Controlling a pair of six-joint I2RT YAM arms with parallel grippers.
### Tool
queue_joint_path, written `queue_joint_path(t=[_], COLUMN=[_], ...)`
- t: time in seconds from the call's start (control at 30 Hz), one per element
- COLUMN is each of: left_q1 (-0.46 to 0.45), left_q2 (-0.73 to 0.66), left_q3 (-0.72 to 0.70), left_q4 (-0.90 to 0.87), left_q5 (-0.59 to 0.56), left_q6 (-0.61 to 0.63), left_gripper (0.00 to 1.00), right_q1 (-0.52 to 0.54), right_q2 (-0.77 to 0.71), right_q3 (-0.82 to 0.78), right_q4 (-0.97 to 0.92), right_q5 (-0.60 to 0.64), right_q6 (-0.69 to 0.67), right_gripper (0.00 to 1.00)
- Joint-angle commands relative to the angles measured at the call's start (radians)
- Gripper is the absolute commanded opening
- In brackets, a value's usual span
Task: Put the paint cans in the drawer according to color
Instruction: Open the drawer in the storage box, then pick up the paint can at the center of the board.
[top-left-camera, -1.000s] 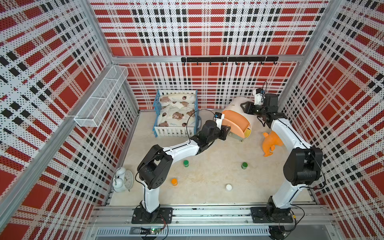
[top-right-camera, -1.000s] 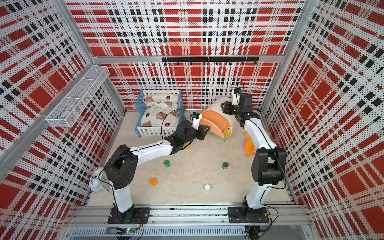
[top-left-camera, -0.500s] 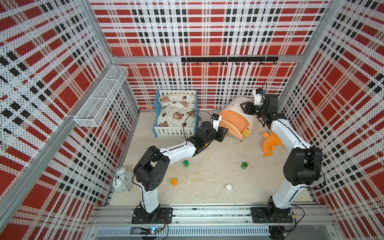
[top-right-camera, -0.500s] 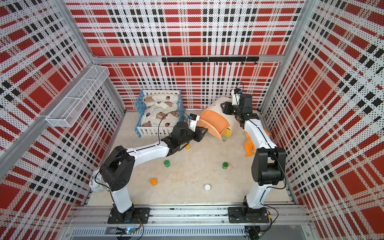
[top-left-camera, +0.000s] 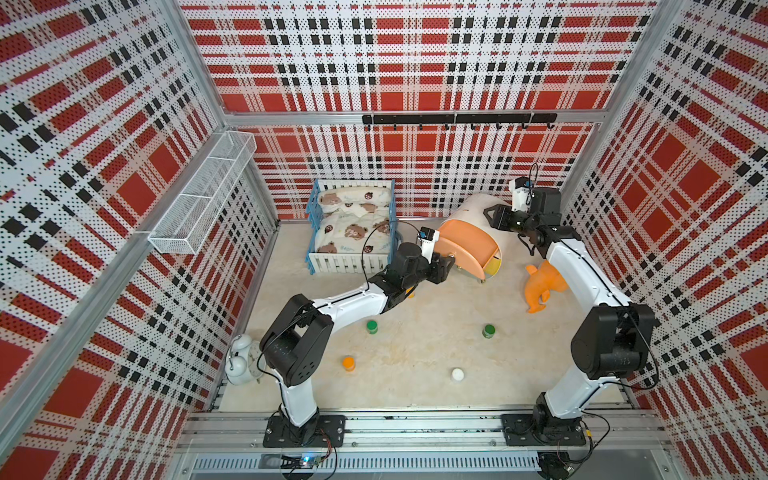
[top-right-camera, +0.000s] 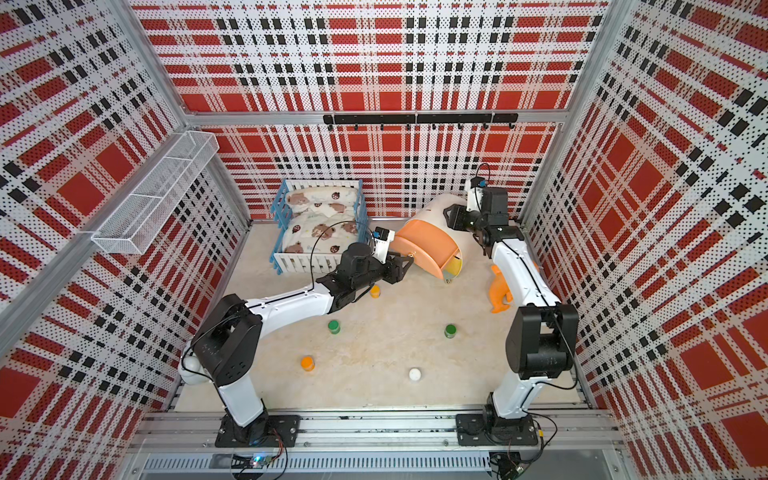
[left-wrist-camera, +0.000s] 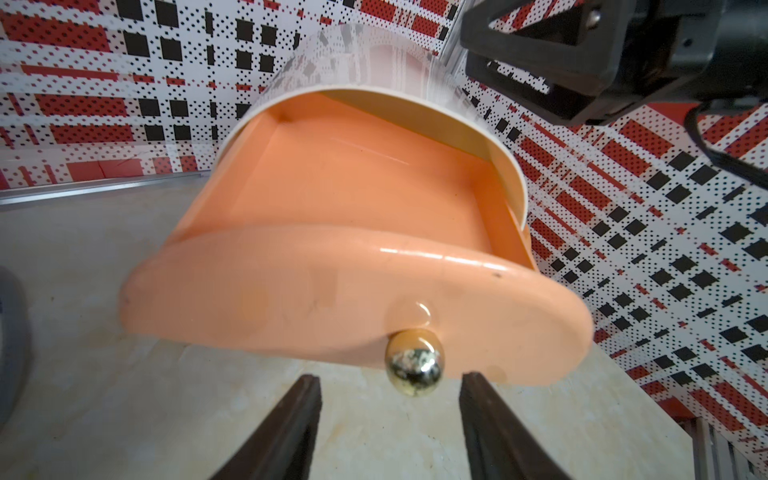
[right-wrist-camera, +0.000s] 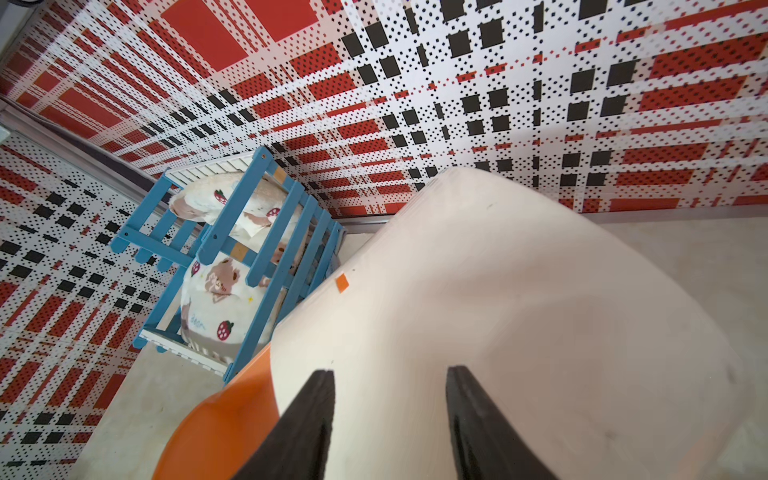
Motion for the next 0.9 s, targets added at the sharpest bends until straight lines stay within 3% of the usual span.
queue_joint_path(t=[0.0, 0.27, 0.63, 0.8, 0.87], left_q1=[-0.01, -0.018, -0.04, 0.003, 0.047], left_q2=[-0.083, -0.225, -0.517, -0.651, -0.693], left_q3=[-0.028, -0.141, -0.287, -0.337, -0.351], left_q4=[-0.003, -0.012, -0.261, -0.391, -0.438], left_q5=[-0.021, -0.005, -0.224, -0.316, -0.311], left_q6=[0.012, -0.043, -0.124, -0.189, -0.21], left_gripper=[0.61, 0.62, 0.62, 0.63, 0.63], right_q1=[0.008, 0.016, 0.102, 0.26, 0.38], right_q2=[-0.116, -0.33, -0.612, -0.702, -0.712], right_q3=[0.008, -0.158, -0.353, -0.45, -0.483], right_q4=[-0.085, -0.259, -0.506, -0.543, -0.562], right_q5=[0.046, 0.092, 0.148, 0.229, 0.303], right_q6=[-0.013, 0.092, 0.14, 0.224, 0.307], right_gripper=[0.53, 0.51, 0.49, 0.47, 0.45])
